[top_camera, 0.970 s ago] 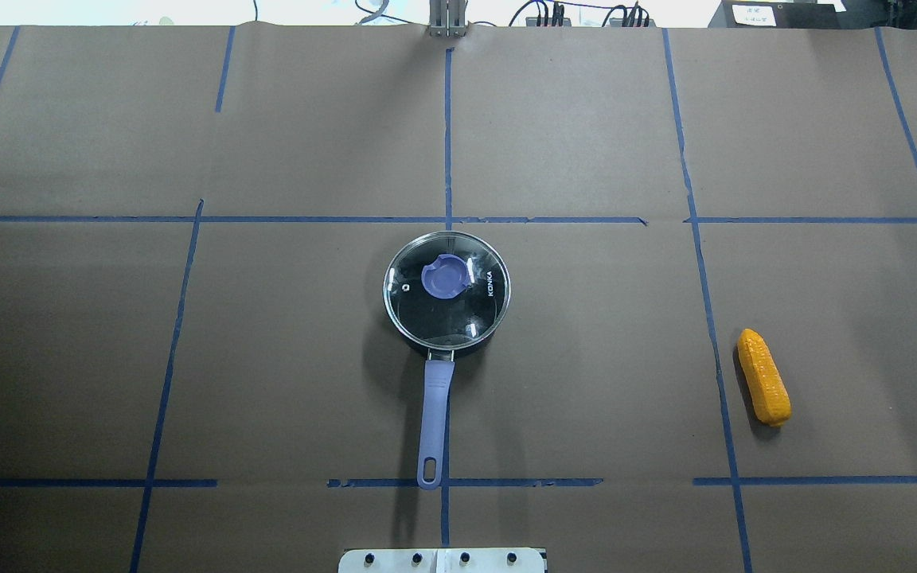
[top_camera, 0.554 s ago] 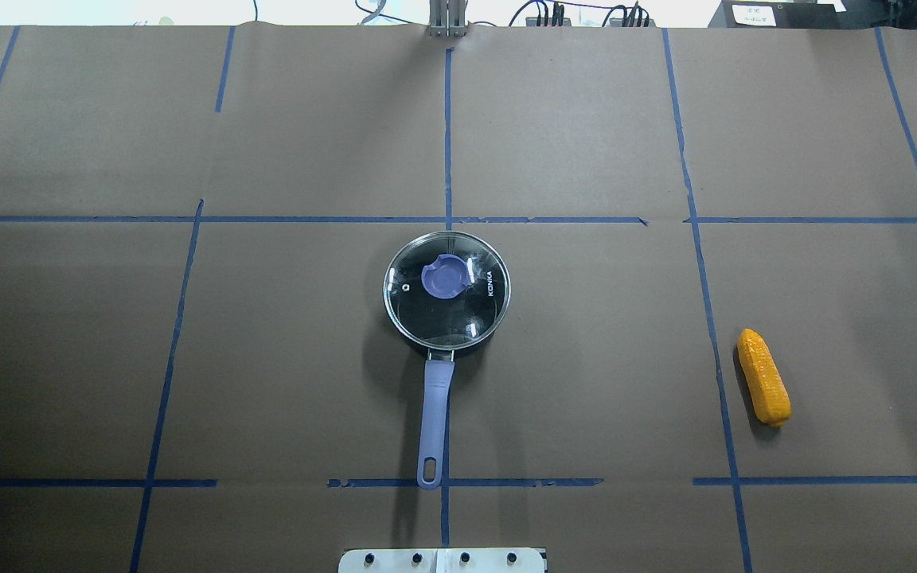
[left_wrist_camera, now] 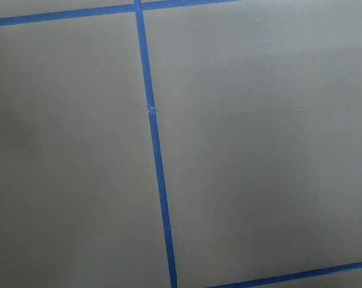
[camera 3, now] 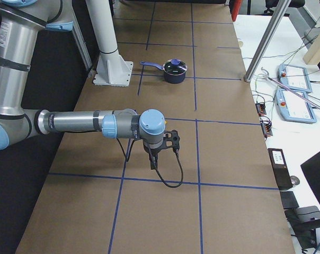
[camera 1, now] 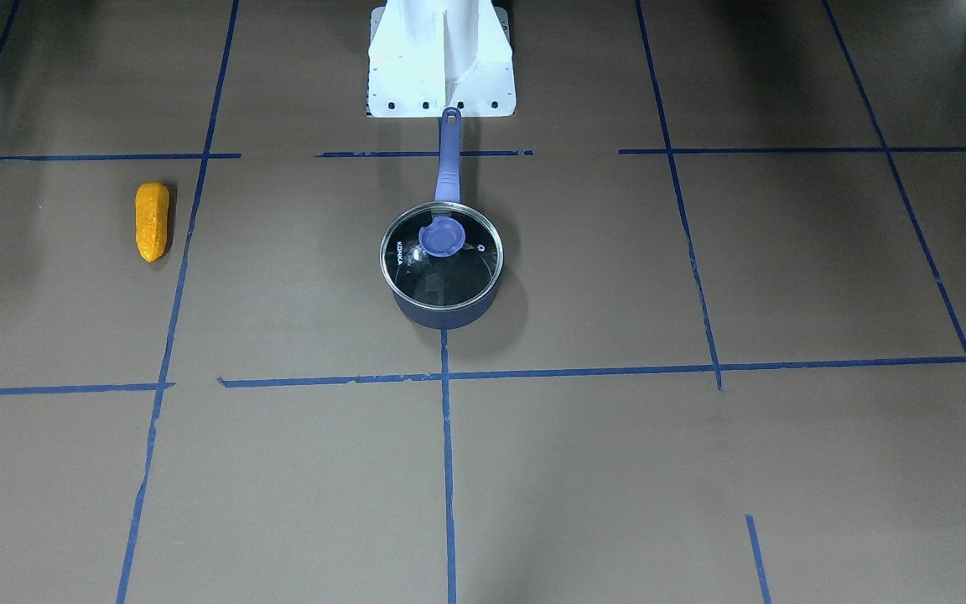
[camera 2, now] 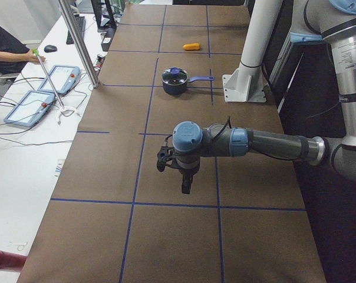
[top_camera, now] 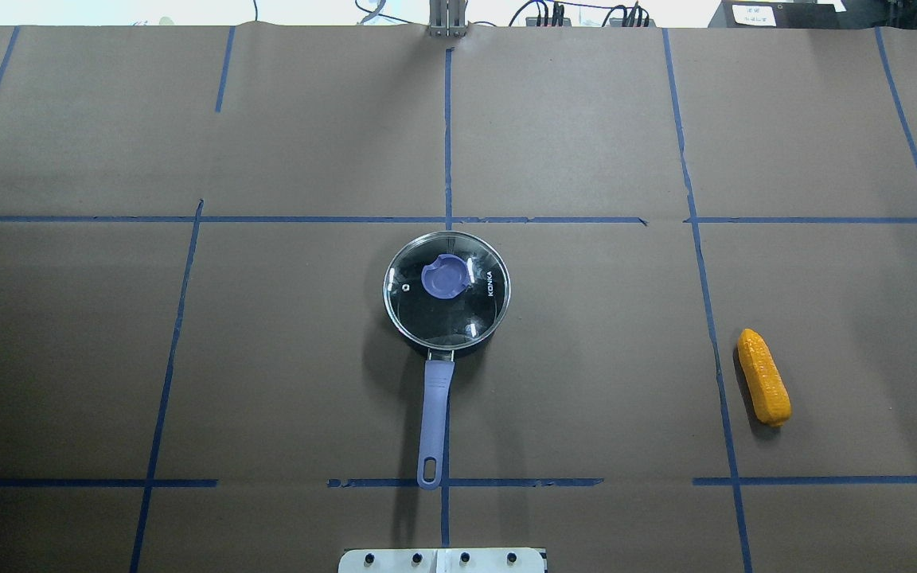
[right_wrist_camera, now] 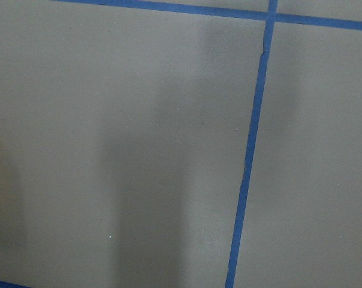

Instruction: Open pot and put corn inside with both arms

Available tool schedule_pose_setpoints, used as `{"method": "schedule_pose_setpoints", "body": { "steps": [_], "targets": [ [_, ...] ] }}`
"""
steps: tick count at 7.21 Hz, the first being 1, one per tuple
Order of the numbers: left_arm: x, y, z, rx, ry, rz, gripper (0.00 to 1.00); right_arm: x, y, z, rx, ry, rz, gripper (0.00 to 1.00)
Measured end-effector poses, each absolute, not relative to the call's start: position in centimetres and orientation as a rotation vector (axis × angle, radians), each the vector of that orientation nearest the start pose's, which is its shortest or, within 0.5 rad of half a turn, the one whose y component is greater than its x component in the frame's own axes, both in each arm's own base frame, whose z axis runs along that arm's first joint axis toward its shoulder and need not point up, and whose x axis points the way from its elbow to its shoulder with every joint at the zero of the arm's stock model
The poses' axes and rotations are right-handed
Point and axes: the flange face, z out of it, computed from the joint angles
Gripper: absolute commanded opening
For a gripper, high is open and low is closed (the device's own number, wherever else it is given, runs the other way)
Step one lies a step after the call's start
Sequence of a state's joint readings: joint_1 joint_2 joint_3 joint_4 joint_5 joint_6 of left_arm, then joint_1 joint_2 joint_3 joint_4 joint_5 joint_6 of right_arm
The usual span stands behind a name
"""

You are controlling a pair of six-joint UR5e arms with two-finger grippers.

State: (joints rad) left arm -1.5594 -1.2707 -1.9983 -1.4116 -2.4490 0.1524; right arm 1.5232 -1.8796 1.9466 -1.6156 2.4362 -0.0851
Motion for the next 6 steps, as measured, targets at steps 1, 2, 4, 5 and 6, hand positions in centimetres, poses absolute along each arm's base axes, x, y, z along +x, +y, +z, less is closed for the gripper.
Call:
{"method": "schedule_pose_setpoints", "body": {
  "steps": [1, 2, 4, 5, 6],
  "targets": [
    [-5.2, -36.2, 58.2, 0.041, 0.883, 0.144, 1.0, 4.0, -36.7, 60.2, 0.037, -0.868, -0.13, 1.0],
    [-5.1, -36.3, 57.8, 0.05, 0.895, 0.149, 1.0, 4.0, -36.7, 60.2, 0.035, -0.872, -0.127, 1.0],
    [-4.5, -36.7, 56.7, 0.06, 0.935, 0.144, 1.0, 3.9, -36.8, 60.3, 0.033, -0.878, -0.124, 1.0],
    [-3.0, -37.7, 55.0, 0.048, 0.954, 0.132, 1.0, 3.9, -36.7, 60.3, 0.033, -0.879, -0.125, 1.0],
    [-0.1, -39.2, 51.7, 0.021, 0.976, 0.12, 1.0, 3.9, -36.7, 60.3, 0.036, -0.878, -0.131, 1.0]
  ]
}}
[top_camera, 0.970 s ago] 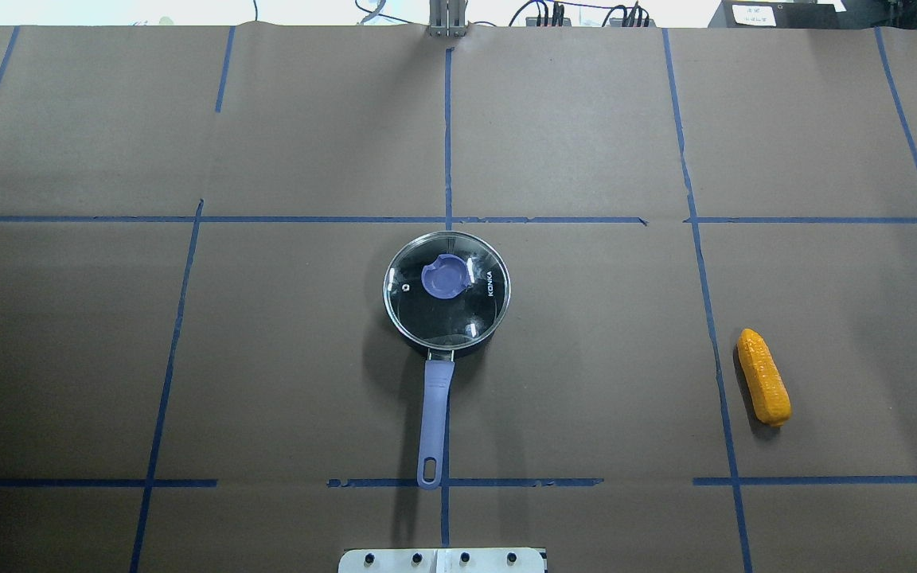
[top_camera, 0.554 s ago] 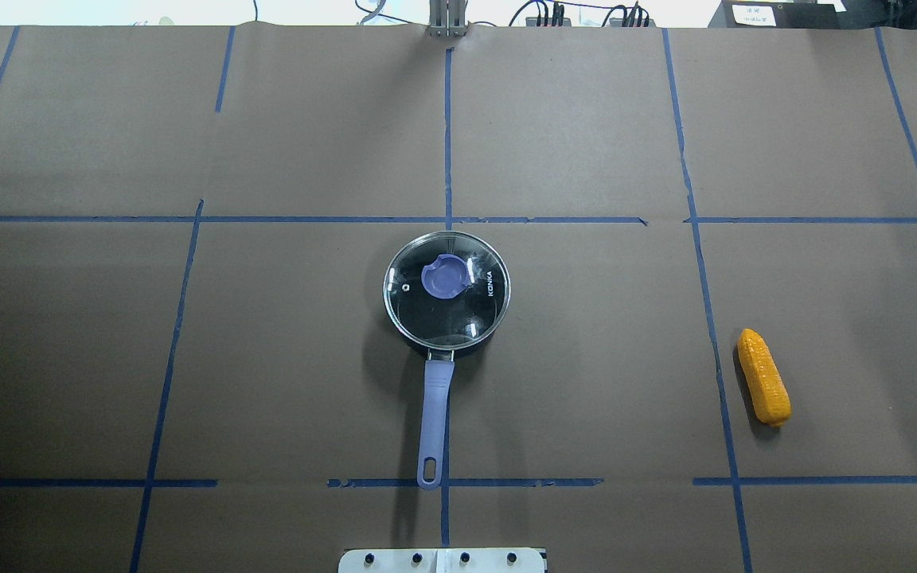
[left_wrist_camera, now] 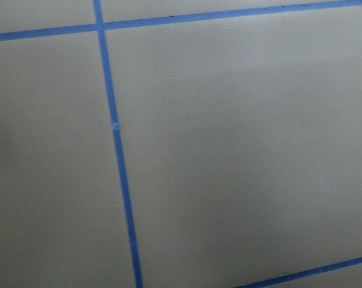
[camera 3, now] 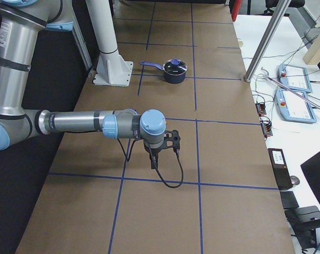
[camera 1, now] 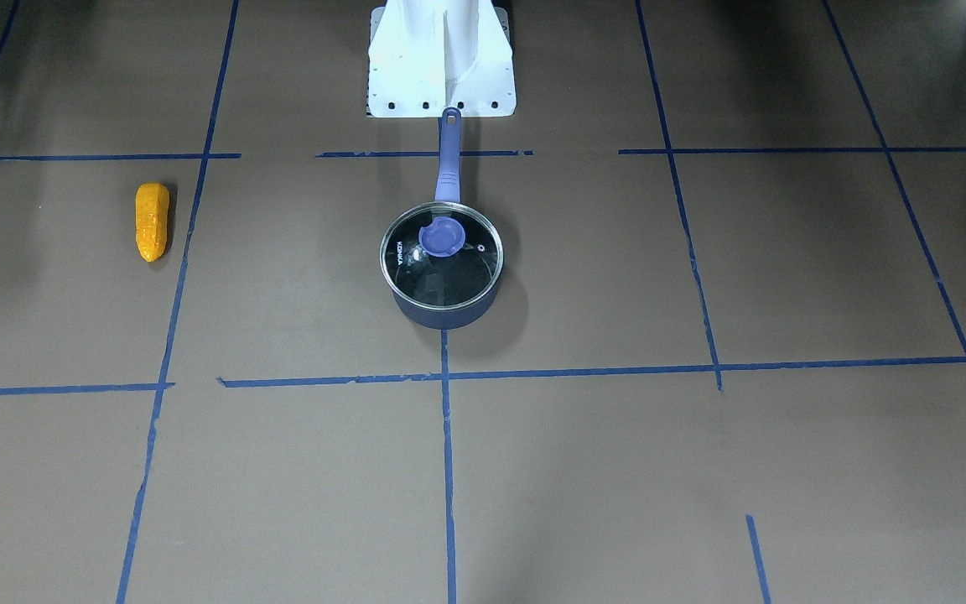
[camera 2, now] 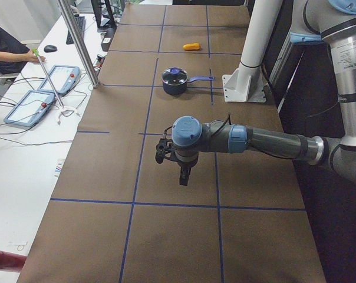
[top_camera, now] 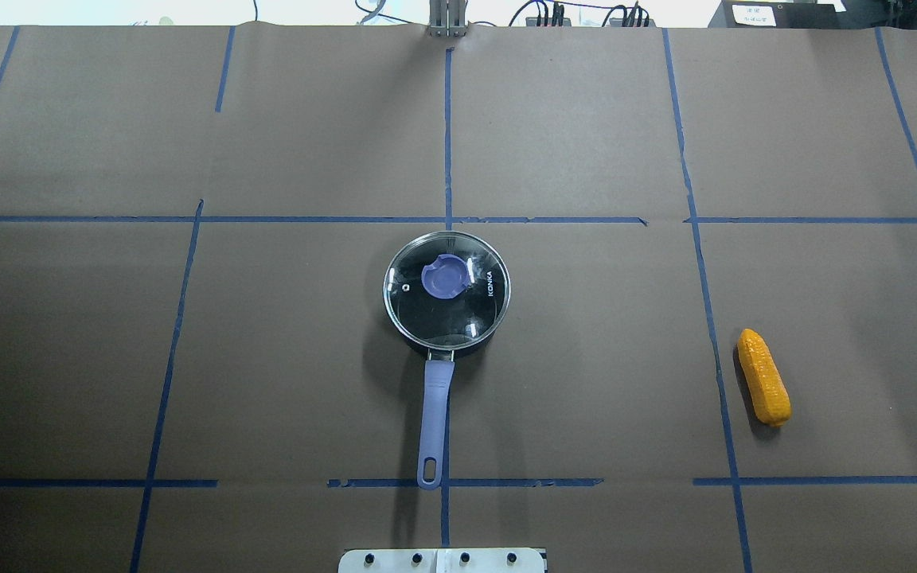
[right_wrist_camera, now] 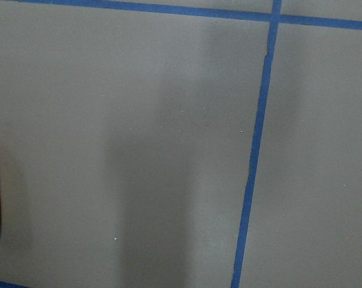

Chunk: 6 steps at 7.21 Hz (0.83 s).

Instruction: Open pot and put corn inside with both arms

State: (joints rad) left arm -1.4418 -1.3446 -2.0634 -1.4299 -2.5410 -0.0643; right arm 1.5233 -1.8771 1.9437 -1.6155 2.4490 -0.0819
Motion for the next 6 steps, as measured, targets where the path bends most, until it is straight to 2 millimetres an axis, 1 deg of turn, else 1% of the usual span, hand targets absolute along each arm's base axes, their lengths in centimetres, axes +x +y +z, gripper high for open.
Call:
{"method": "schedule_pose_setpoints", "body": {
  "steps": [1, 2, 3, 4, 5, 6],
  "targets": [
    [3.5, -40.4, 47.6, -0.002, 0.992, 0.121, 1.0, 3.9, -36.6, 60.2, 0.042, -0.877, -0.137, 1.0],
    [7.9, -41.4, 42.2, -0.018, 1.007, 0.117, 1.0, 3.9, -36.7, 60.1, 0.057, -0.876, -0.146, 1.0],
    [13.5, -42.2, 35.7, -0.031, 1.008, 0.088, 1.0, 3.9, -36.7, 60.1, 0.076, -0.876, -0.156, 1.0],
    [20.1, -42.1, 29.1, -0.026, 1.0, 0.056, 1.0, 3.7, -36.7, 60.1, 0.084, -0.876, -0.166, 1.0],
    [27.2, -40.4, 23.9, -0.024, 0.992, 0.045, 1.0, 3.4, -36.8, 60.1, 0.084, -0.876, -0.175, 1.0],
    [34.6, -38.4, 19.4, -0.008, 0.966, 0.035, 1.0, 3.1, -36.8, 60.1, 0.082, -0.875, -0.182, 1.0]
  ]
}}
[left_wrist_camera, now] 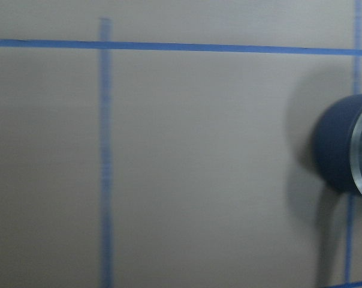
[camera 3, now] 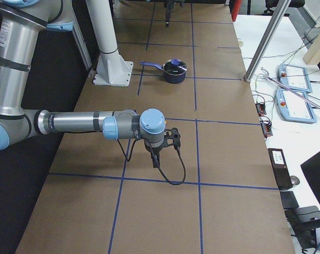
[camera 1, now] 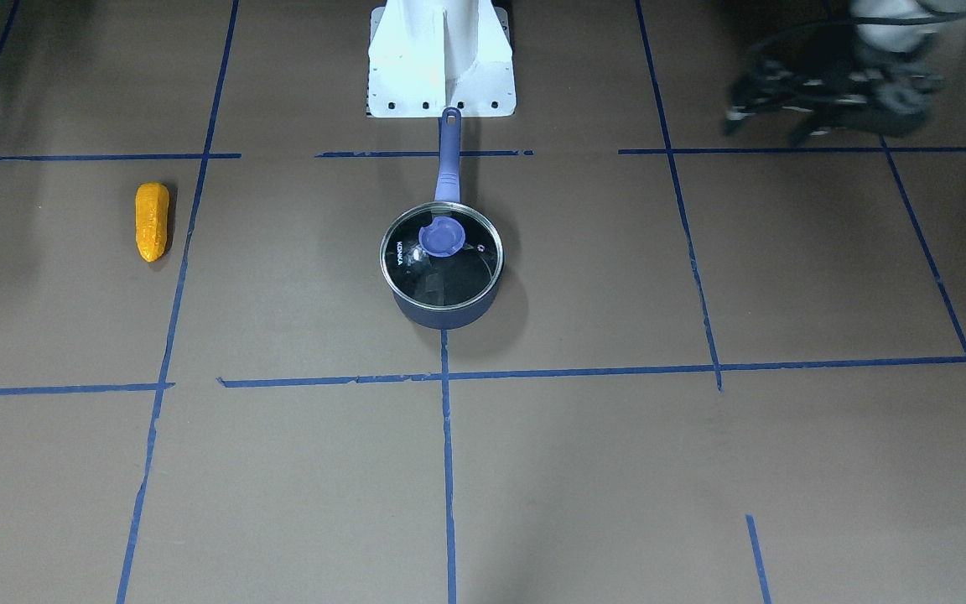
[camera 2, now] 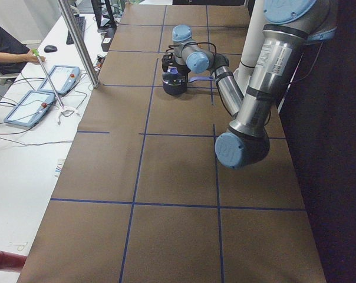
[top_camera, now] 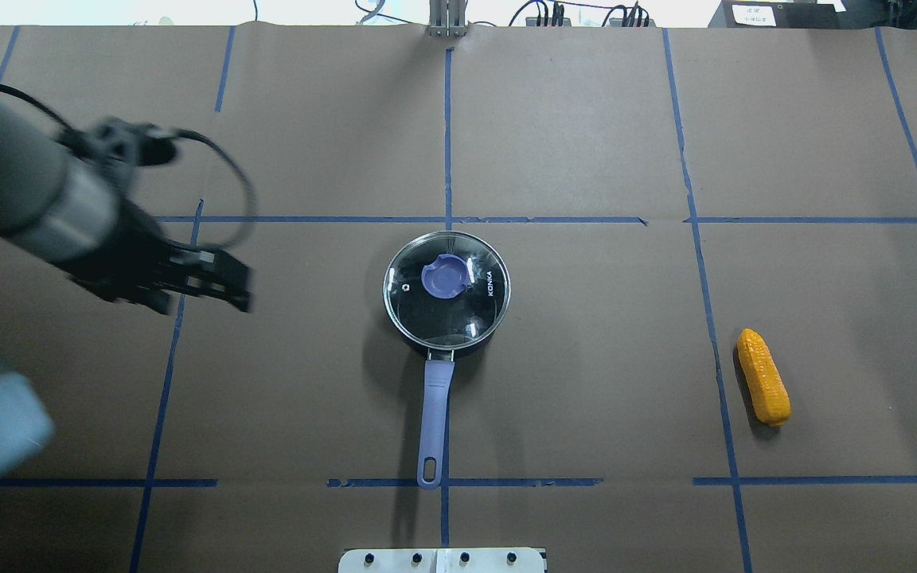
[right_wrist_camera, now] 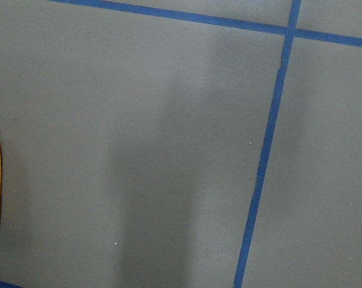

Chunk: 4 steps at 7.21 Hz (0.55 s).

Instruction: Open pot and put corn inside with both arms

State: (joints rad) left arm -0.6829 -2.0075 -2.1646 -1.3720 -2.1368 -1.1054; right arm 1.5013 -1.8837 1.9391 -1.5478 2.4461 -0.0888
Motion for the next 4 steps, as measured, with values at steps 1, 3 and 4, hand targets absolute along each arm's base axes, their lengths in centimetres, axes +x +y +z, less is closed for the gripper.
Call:
{"method": "schedule_pose_setpoints", "body": {
  "steps": [1, 3, 4],
  "targets": [
    [41.2, -37.9, 15.5, 0.021, 0.924, 0.007, 1.0, 2.8, -36.9, 60.2, 0.076, -0.873, -0.187, 1.0],
    [49.4, -39.4, 11.0, 0.02, 0.862, -0.033, 1.0, 2.4, -36.9, 60.4, 0.062, -0.87, -0.189, 1.0],
    [52.2, -40.6, 9.4, 0.007, 0.838, -0.051, 1.0, 2.3, -36.9, 60.5, 0.058, -0.87, -0.189, 1.0]
  ]
}}
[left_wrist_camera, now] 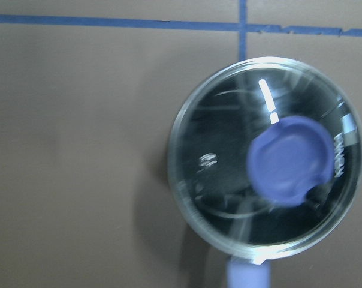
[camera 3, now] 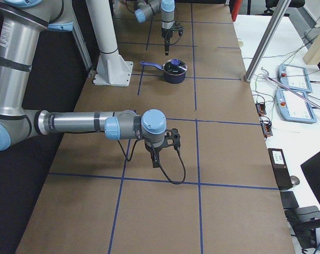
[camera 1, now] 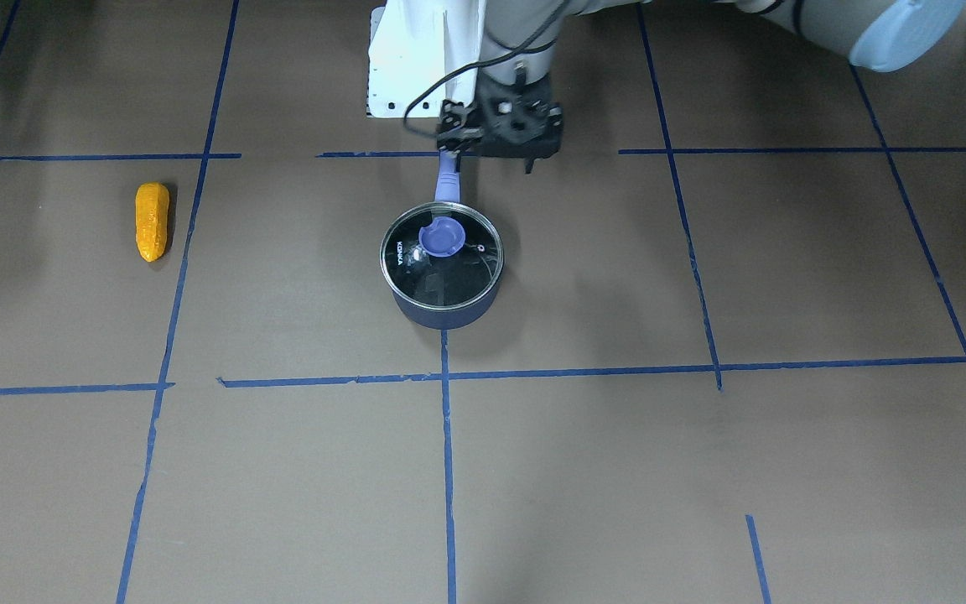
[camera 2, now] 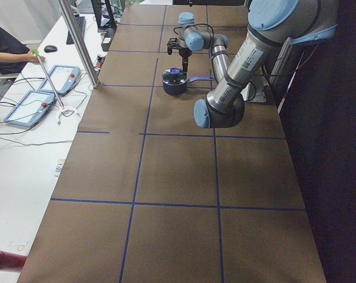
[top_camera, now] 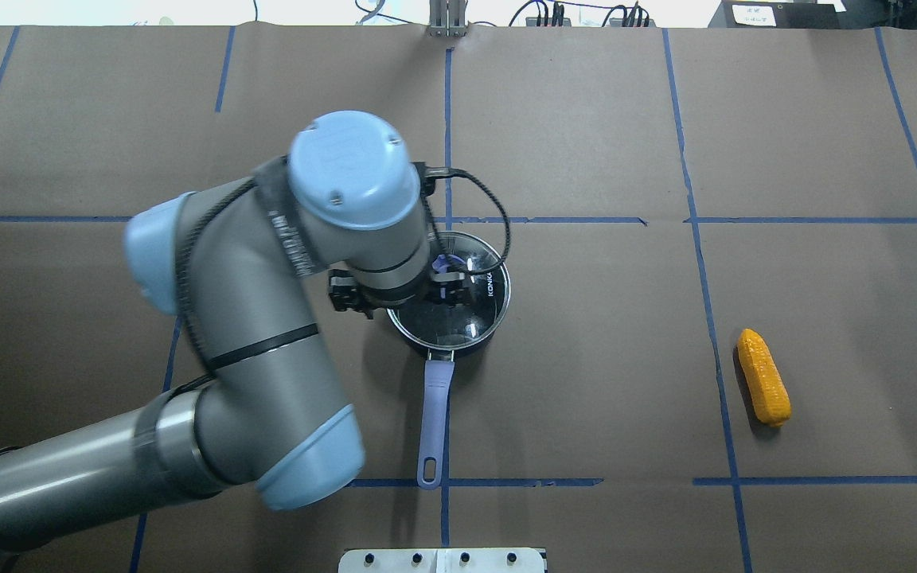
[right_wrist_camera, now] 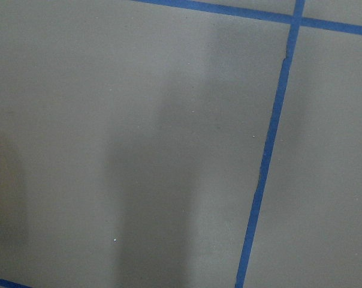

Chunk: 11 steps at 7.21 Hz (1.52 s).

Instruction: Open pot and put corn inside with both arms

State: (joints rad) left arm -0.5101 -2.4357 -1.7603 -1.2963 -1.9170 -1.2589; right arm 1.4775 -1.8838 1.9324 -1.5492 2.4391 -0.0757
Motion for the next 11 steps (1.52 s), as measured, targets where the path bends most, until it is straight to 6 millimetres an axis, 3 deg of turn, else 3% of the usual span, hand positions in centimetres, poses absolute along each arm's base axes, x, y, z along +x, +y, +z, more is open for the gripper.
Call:
{"method": "schedule_pose_setpoints", "body": {
  "steps": [2, 4, 6, 8, 9, 10, 11],
  "targets": [
    [55.3, -42.3, 7.9, -0.013, 0.806, -0.092, 1.0, 2.2, -36.9, 60.7, 0.055, -0.87, -0.19, 1.0],
    [57.5, -43.7, 8.3, -0.004, 0.795, -0.124, 1.0, 2.2, -36.9, 60.7, 0.054, -0.87, -0.19, 1.0],
    [58.4, -44.4, 9.0, -0.003, 0.791, -0.139, 1.0, 2.2, -36.9, 60.7, 0.053, -0.871, -0.19, 1.0],
    [58.6, -44.7, 9.3, 0.002, 0.784, -0.144, 0.93, 2.2, -36.8, 60.8, 0.051, -0.871, -0.19, 1.0],
    [58.6, -44.9, 9.5, 0.014, 0.778, -0.148, 0.59, 2.2, -36.8, 61.0, 0.049, -0.871, -0.189, 1.0],
    [58.7, -45.0, 9.6, 0.024, 0.774, -0.152, 0.2, 2.2, -36.8, 61.2, 0.046, -0.871, -0.188, 1.0],
    [58.6, -45.1, 9.6, 0.03, 0.773, -0.153, 0.01, 2.2, -36.8, 61.3, 0.044, -0.871, -0.187, 1.0]
  ]
}}
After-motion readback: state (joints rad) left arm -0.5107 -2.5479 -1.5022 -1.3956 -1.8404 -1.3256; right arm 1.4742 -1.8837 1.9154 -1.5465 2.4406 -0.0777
